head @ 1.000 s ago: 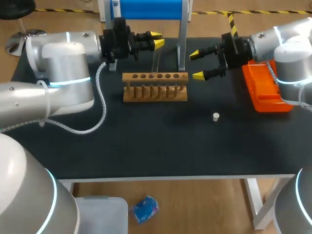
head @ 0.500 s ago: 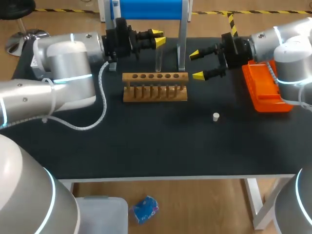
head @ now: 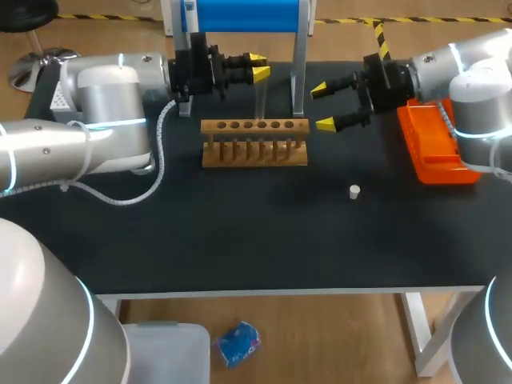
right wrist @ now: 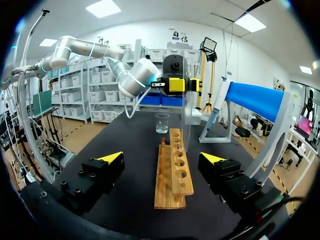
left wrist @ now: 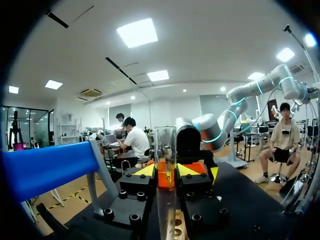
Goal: Invert the test tube, pick up the pipette, mount the tip to pipette, aspirate from beaker and dispense into the tube, eject the tip, return the pipette, and cap with the stopper.
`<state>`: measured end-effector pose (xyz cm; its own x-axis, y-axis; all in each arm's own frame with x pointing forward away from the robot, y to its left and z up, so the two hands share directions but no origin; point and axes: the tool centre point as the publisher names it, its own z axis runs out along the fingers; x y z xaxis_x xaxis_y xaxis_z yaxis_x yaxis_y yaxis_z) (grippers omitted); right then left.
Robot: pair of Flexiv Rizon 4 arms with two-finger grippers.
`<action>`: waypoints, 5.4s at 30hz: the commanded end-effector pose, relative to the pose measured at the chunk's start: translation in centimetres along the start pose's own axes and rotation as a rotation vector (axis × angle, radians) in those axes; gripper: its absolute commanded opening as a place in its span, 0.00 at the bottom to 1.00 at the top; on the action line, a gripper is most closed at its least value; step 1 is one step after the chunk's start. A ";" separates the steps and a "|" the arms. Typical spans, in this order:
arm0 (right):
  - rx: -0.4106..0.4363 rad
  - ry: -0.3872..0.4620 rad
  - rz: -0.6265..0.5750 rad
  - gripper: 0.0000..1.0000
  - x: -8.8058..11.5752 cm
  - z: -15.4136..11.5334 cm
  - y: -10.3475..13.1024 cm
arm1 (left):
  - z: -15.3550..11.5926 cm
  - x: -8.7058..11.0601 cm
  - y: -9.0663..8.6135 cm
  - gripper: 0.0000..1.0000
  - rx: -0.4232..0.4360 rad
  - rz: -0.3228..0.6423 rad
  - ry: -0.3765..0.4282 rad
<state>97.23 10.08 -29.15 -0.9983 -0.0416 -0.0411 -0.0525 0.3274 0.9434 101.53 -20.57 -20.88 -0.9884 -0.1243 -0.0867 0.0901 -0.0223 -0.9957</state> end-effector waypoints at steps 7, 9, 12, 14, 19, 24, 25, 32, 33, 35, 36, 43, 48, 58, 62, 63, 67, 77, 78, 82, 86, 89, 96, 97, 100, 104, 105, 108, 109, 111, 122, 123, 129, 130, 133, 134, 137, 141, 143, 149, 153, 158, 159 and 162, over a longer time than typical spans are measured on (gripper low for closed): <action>0.001 0.000 -0.001 1.00 0.0 0.0 0.0 | 0.0 0.2 0.9 0.00 0.013 -0.008 -0.002; 0.001 0.000 -0.001 1.00 0.0 0.0 0.0 | 0.0 0.3 1.0 0.00 0.016 -0.012 -0.004; 0.001 0.000 -0.001 1.00 0.0 0.0 0.0 | 0.0 0.6 1.4 0.00 0.018 -0.021 -0.008; 0.001 0.000 -0.001 1.00 0.0 0.0 0.0 | 0.0 0.7 1.8 0.00 0.019 -0.030 -0.011; 0.001 0.000 -0.001 1.00 0.0 0.0 0.0 | 0.1 0.9 2.3 0.00 0.034 -0.036 -0.017; 0.001 0.000 -0.001 1.00 0.0 0.0 0.0 | -0.1 1.0 3.0 0.00 0.048 -0.037 -0.025; 0.001 0.000 -0.001 1.00 0.0 0.0 0.0 | -0.2 1.0 3.2 0.00 0.048 -0.038 -0.025; 0.001 0.000 -0.001 1.00 0.0 0.0 0.0 | -0.5 1.0 4.1 0.00 0.053 -0.051 -0.033; 0.001 0.000 -0.001 1.00 0.0 0.0 0.0 | -0.5 0.9 4.2 0.00 0.054 -0.052 -0.033; 0.001 0.000 -0.001 1.00 0.0 0.0 0.0 | -0.5 0.9 4.5 0.00 0.056 -0.054 -0.034; 0.001 0.000 -0.001 1.00 0.0 0.0 0.0 | -0.4 0.8 4.6 0.00 0.056 -0.054 -0.034; 0.001 0.000 -0.001 1.00 0.0 0.0 0.0 | -0.7 0.6 5.8 0.00 0.060 -0.044 -0.047; 0.001 0.000 -0.001 1.00 0.0 0.0 0.0 | -0.7 0.5 6.8 0.00 0.043 -0.052 -0.054; 0.001 0.000 -0.001 1.00 0.0 0.0 0.0 | -0.4 0.3 7.8 0.00 -0.007 -0.064 -0.047; 0.001 0.000 -0.001 1.00 0.0 0.0 0.0 | -0.3 0.3 8.0 0.00 -0.012 -0.069 -0.045; 0.001 0.000 -0.001 1.00 0.0 0.0 0.0 | -0.3 0.3 8.0 0.00 -0.012 -0.070 -0.044; 0.001 0.000 -0.001 1.00 0.0 0.0 0.0 | -0.3 0.4 8.0 0.73 -0.016 -0.079 -0.045; 0.001 0.000 -0.001 1.00 0.0 0.0 0.0 | -1.3 0.9 4.4 1.00 -0.198 -0.108 0.002; 0.001 0.000 -0.001 1.00 0.0 0.0 0.0 | -1.6 0.9 3.8 1.00 -0.226 -0.108 0.011; 0.001 0.000 -0.001 1.00 0.0 0.0 0.0 | -3.8 1.2 1.2 1.00 -0.362 -0.112 0.036; 0.001 0.000 -0.001 1.00 0.0 0.0 0.0 | -7.2 1.6 -1.0 1.00 -0.455 -0.087 0.034; 0.001 0.000 -0.001 1.00 0.0 0.0 0.0 | -10.1 2.0 -2.4 1.00 -0.512 -0.066 0.015; 0.001 0.000 -0.001 1.00 0.0 0.0 0.0 | -16.4 3.1 -4.6 1.00 -0.577 -0.052 -0.052; 0.001 0.000 -0.001 1.00 0.0 0.0 0.0 | -17.3 3.2 -4.8 1.00 -0.587 -0.049 -0.073; 0.001 0.000 -0.001 1.00 0.0 0.0 0.0 | -17.8 3.5 -5.0 1.00 -0.591 -0.044 -0.093; 0.001 0.000 -0.001 1.00 0.0 0.0 0.0 | -17.8 3.5 -5.0 1.00 -0.591 -0.044 -0.093; 0.001 0.000 -0.001 1.00 0.0 0.0 0.0 | -17.8 3.5 -5.0 1.00 -0.591 -0.044 -0.093; 0.001 0.000 -0.001 1.00 0.0 0.0 0.0 | -17.8 3.5 -5.0 1.00 -0.591 -0.044 -0.093; 0.001 0.000 -0.001 1.00 0.0 0.0 0.0 | -17.8 3.5 -5.0 1.00 -0.591 -0.044 -0.093; 0.001 0.000 -0.001 1.00 0.0 0.0 0.0 | -17.8 3.5 -5.0 1.00 -0.591 -0.044 -0.093; 0.001 0.000 -0.001 1.00 0.0 0.0 0.0 | -26.3 -2.9 -2.2 1.00 -0.539 -0.161 -0.370; 0.001 0.000 -0.001 1.00 0.0 0.0 0.0 | -28.0 -3.7 -2.1 1.00 -0.526 -0.175 -0.414; 0.001 0.000 -0.001 1.00 0.0 0.0 0.0 | -36.5 -6.8 -1.7 1.00 -0.521 -0.220 -0.596; 0.001 0.000 -0.001 1.00 0.0 0.0 0.0 | -37.5 -7.2 -1.5 1.00 -0.518 -0.231 -0.624; 0.001 0.000 -0.001 1.00 0.0 0.0 0.0 | -40.1 -8.2 -0.5 1.00 -0.534 -0.262 -0.671; 0.001 0.000 -0.001 1.00 0.0 0.0 0.0 | -40.7 -8.5 -0.1 1.00 -0.536 -0.271 -0.681; 0.001 0.000 -0.001 1.00 0.0 0.0 0.0 | -42.1 -9.1 1.5 1.00 -0.550 -0.299 -0.703; 0.001 0.000 -0.001 1.00 0.0 0.0 0.0 | -42.3 -9.1 2.3 1.00 -0.536 -0.310 -0.734; 0.001 0.000 -0.001 1.00 0.0 0.0 0.0 | -42.3 -9.1 2.3 1.00 -0.551 -0.305 -0.759; 0.001 0.000 -0.001 1.00 0.0 0.0 0.0 | -42.3 -9.1 2.3 1.00 -0.551 -0.305 -0.759; 0.001 0.000 -0.001 1.00 0.0 0.0 0.0 | -42.3 -9.1 2.3 1.00 -0.551 -0.305 -0.759; 0.001 0.000 -0.001 1.00 0.0 0.0 0.0 | -42.3 -9.1 2.3 1.00 -0.551 -0.305 -0.759; 0.001 0.000 -0.001 1.00 0.0 0.0 0.0 | -41.6 -9.1 3.1 1.00 -0.561 -0.290 -0.763; 0.001 0.000 -0.001 1.00 0.0 0.0 0.0 | -40.5 -9.6 4.6 1.00 -0.530 -0.309 -0.771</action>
<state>97.21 10.08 -29.14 -0.9983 -0.0417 -0.0412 -0.0526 0.3275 0.9434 105.43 21.53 -24.46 -0.6030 -0.7956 0.0586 -0.4300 0.2623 -0.8639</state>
